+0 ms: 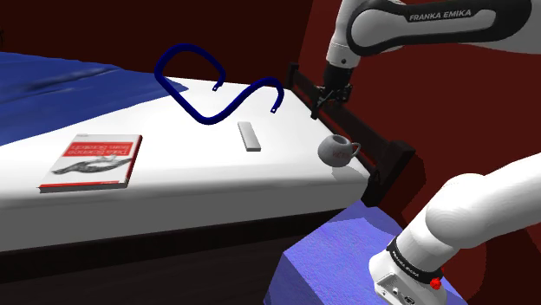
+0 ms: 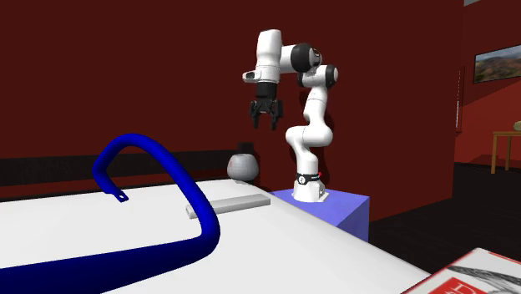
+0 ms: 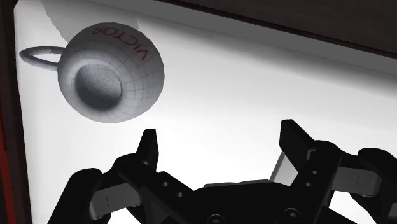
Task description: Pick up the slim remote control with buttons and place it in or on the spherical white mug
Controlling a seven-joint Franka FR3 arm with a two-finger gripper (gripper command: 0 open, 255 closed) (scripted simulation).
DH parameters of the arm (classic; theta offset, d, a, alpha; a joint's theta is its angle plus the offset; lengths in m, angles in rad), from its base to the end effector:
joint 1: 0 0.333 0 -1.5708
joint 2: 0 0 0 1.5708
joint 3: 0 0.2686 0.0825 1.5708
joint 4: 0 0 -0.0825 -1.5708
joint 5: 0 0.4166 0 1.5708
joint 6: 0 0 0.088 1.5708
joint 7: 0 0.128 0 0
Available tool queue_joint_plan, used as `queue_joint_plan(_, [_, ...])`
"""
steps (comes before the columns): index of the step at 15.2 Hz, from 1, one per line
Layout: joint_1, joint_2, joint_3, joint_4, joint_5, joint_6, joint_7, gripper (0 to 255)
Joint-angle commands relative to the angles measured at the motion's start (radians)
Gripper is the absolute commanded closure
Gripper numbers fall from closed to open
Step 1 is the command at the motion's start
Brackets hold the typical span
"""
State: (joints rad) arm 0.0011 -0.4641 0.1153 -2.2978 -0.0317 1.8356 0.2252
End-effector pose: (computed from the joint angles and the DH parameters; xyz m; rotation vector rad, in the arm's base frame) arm 0.4630 0.0515 0.4525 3.0555 -0.1722 0.0191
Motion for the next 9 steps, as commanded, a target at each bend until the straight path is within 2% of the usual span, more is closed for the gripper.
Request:
queue_joint_plan(1, [0.000,0.076,0.011,0.025,0.005,0.051,0.022,0])
queue_joint_plan(9, [0.004,0.379,0.045,0.195,0.006,0.179,0.101,0])
